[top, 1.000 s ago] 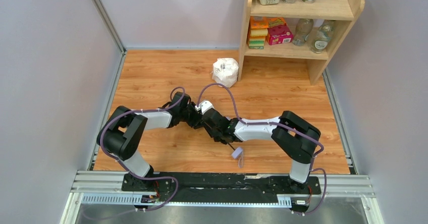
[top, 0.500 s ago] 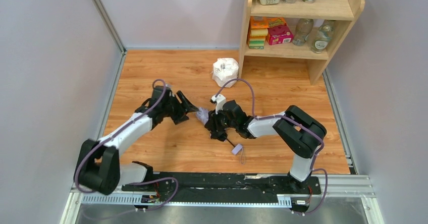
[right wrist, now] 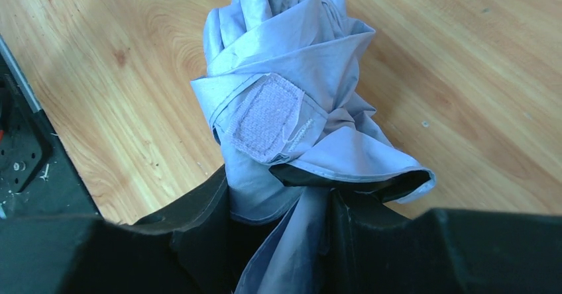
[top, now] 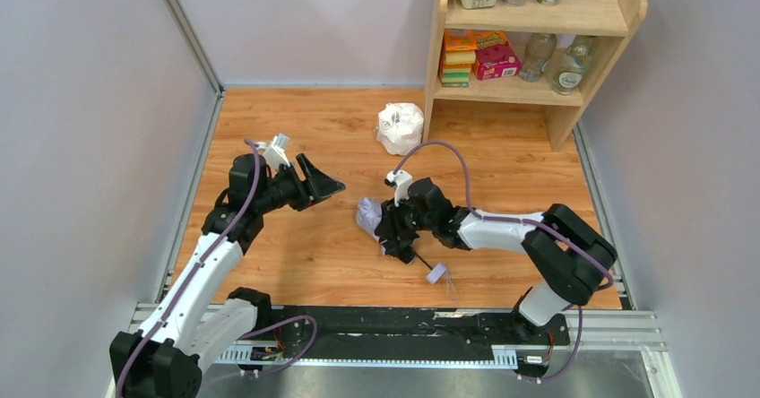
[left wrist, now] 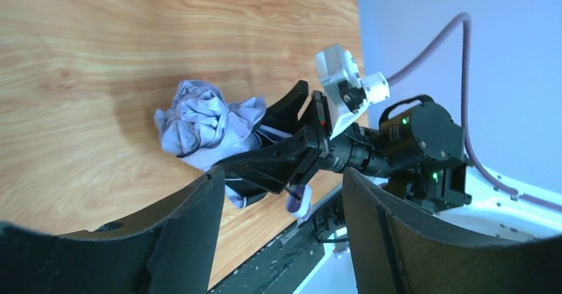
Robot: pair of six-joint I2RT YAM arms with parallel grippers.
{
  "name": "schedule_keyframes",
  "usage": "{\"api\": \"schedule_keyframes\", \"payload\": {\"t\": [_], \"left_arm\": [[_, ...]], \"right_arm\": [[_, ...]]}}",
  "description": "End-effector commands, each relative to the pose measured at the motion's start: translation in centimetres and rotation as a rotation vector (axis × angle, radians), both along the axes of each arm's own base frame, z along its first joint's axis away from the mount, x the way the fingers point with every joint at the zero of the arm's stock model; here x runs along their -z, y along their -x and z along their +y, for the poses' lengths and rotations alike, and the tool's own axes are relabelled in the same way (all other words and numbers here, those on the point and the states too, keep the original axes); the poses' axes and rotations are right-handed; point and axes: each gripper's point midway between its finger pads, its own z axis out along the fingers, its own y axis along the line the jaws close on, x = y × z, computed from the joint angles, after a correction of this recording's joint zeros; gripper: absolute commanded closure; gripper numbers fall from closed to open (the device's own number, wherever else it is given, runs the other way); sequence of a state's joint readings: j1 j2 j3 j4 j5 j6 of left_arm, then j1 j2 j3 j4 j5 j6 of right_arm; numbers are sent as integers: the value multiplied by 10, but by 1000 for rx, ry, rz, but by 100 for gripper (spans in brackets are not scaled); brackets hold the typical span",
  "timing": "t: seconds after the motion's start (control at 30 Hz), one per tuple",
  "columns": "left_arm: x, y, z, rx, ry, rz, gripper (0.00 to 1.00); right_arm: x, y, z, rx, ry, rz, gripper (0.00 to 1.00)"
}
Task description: Put away the umbrella
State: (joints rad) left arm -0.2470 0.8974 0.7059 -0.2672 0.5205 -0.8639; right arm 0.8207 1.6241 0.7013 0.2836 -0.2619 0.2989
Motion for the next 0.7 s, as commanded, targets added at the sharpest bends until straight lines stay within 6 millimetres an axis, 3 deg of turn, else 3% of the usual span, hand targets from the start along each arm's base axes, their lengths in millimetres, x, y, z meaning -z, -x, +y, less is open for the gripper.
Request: {"api": "schedule_keyframes", "payload": {"t": [0.0,0.17,0.2,0.23,0.27,0.3,0.33,0.53,0.67], "left_arm": [[-48,13,-14,136,77,-180,30],[-73,29,-18,231,71,-275,36],[-81,31,-18,231,47,-289,37],[-75,36,-16,244,-5,-287,36],[-89,36,-18,233,-41,-334,33],[-83,41,-17,248,-99,-344,32],[-97,41,-18,223,-142,-389,29],[-116,25,2,76,-428,-492,28],[-120,15,1,81,-576,-515,41]], "right_arm": [[-77,-21,1,28,-28,-148,100],[-142,-32,-8,56,-10,-225,100],[-154,-34,-10,69,-8,-238,100],[-166,-35,-12,80,-7,-248,100],[-175,-36,-14,90,-5,-256,100],[-187,-39,-15,104,-7,-270,100],[-193,-39,-16,109,-6,-268,100],[-234,-35,-18,154,-45,-223,100],[-252,-34,-23,227,-78,-175,100]]}}
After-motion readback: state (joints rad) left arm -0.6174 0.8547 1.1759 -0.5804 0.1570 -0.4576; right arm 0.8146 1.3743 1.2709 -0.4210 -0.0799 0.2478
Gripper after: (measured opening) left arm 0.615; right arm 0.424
